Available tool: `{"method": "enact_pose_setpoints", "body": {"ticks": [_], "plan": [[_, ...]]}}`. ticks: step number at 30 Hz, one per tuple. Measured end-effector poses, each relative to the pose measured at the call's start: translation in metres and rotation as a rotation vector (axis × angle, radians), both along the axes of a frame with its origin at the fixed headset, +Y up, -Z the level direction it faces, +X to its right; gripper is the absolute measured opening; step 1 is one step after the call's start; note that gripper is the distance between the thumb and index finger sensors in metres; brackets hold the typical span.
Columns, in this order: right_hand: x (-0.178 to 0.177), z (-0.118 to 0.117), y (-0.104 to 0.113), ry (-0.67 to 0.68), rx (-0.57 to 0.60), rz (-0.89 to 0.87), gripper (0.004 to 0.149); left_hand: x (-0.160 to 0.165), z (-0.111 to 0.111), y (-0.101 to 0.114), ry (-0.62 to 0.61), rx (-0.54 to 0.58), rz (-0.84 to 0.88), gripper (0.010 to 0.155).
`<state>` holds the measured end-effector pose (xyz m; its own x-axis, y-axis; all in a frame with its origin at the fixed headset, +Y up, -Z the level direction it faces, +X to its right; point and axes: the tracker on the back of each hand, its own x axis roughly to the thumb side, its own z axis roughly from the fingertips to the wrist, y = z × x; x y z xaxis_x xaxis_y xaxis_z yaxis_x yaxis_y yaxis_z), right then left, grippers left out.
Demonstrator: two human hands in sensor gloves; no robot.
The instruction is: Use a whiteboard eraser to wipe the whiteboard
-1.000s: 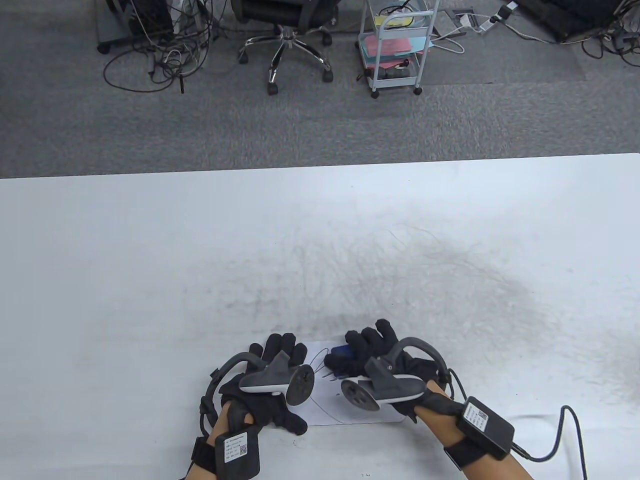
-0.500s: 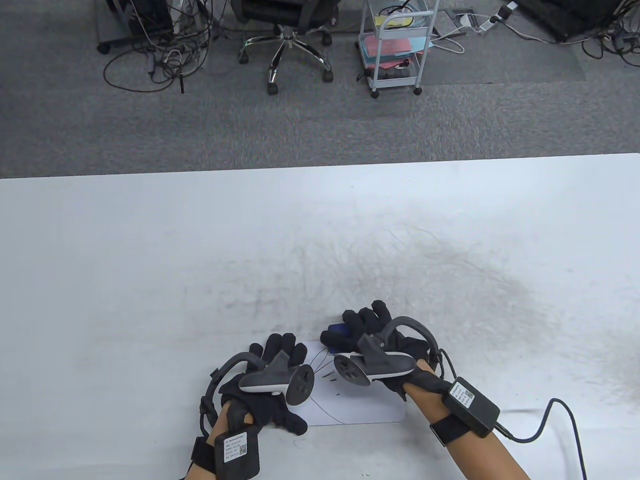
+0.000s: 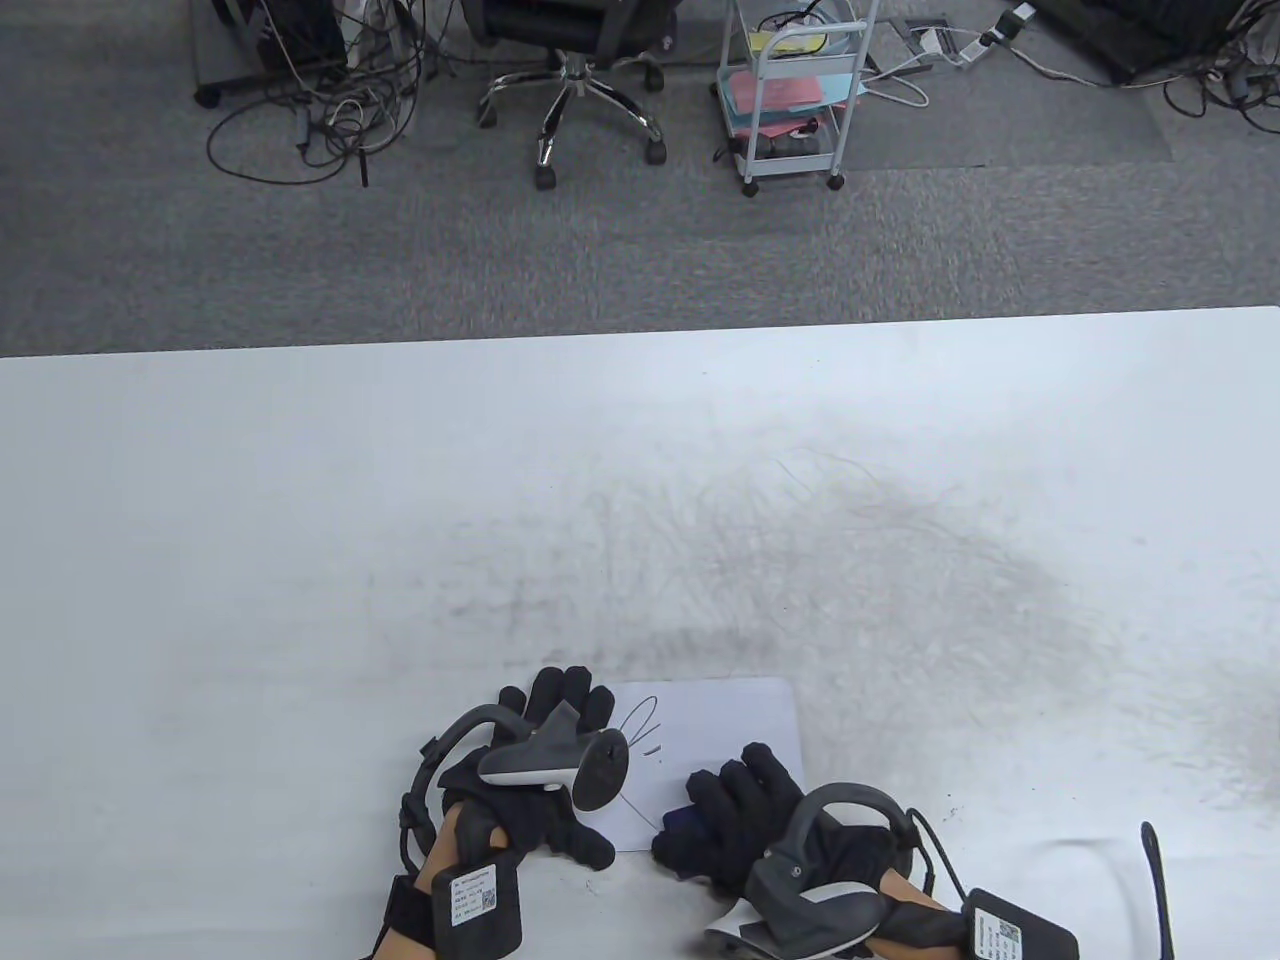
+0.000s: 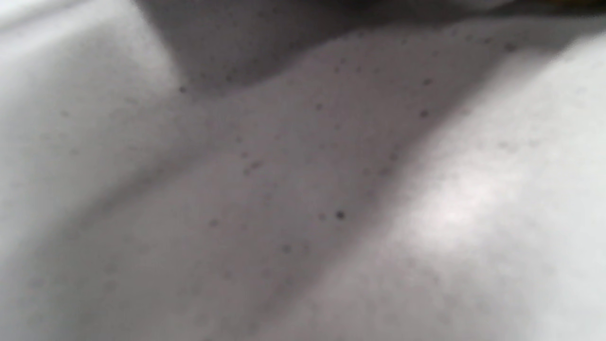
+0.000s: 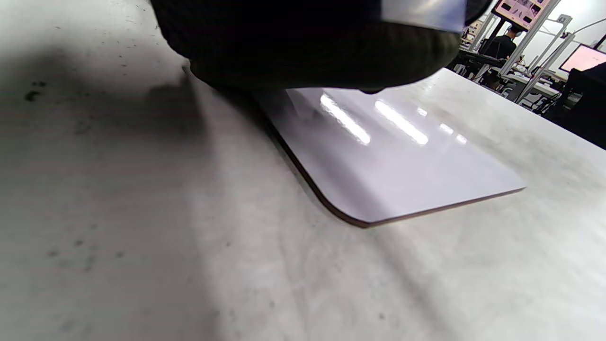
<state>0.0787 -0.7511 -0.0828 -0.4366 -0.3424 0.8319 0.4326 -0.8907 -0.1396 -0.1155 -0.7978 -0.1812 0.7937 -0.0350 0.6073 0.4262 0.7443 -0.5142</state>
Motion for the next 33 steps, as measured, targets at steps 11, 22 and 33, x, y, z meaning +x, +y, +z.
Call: {"method": "enact_pose_setpoints", "body": {"ticks": [11,22,33], "plan": [[-0.008,-0.052,0.003,-0.122,-0.051,-0.031,0.058,0.0,0.0,0.0,-0.004,-0.001,0.006,0.133],[-0.02,-0.143,0.0,-0.345,-0.153,-0.071,0.056,0.0,0.0,-0.001,-0.003,-0.004,0.011,0.133],[-0.011,-0.081,0.0,-0.106,0.0,-0.171,0.067,-0.001,0.0,-0.001,-0.001,-0.003,0.008,0.133]]}}
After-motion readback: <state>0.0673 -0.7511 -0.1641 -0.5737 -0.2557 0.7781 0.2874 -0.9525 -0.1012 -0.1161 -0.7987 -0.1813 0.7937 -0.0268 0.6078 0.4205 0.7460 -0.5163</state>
